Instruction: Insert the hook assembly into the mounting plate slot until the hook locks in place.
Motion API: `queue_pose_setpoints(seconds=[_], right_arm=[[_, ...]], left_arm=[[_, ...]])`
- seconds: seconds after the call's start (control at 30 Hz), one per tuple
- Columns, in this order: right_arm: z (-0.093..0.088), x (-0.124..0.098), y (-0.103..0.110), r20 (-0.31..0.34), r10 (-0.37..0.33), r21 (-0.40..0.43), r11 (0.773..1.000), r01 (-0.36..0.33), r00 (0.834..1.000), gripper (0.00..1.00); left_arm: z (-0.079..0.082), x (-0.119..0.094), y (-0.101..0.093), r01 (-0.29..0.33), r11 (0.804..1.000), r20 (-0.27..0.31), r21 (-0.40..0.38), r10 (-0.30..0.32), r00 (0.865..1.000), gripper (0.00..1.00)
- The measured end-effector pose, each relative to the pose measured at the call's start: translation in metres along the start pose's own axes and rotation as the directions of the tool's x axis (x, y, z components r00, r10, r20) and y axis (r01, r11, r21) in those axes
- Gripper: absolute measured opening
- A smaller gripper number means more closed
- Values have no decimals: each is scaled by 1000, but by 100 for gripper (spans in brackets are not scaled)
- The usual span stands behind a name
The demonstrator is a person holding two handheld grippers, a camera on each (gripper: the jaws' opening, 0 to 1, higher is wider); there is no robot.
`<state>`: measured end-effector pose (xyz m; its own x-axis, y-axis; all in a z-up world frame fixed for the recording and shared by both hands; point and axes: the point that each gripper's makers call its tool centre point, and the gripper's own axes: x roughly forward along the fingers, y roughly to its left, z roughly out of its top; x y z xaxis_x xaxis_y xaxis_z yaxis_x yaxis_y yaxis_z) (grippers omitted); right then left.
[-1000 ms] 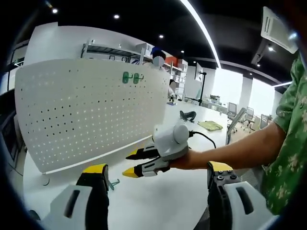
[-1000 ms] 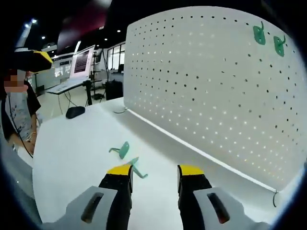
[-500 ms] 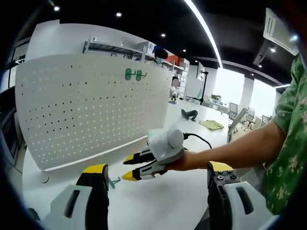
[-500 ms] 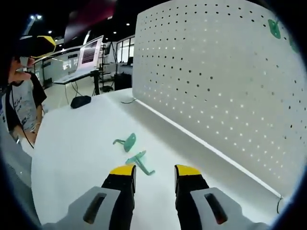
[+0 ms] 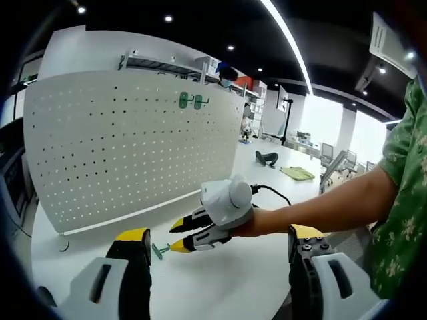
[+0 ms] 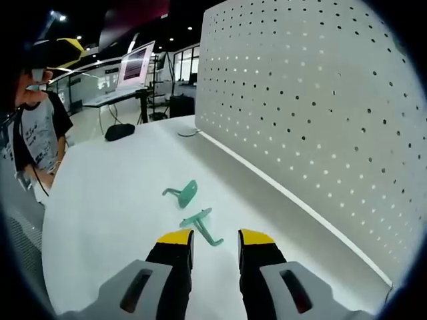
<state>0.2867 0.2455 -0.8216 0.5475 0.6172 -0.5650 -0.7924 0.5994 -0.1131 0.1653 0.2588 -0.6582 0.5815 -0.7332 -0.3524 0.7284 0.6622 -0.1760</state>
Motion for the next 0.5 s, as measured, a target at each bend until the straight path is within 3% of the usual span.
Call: queue_pose_setpoints(seconds=[0.5], right_arm=[[-7,17,8,-51,56,-74,995,-60,997,15]], left_arm=[[-7,-4,9,-23,1000,-8,-20,22,1000,86]])
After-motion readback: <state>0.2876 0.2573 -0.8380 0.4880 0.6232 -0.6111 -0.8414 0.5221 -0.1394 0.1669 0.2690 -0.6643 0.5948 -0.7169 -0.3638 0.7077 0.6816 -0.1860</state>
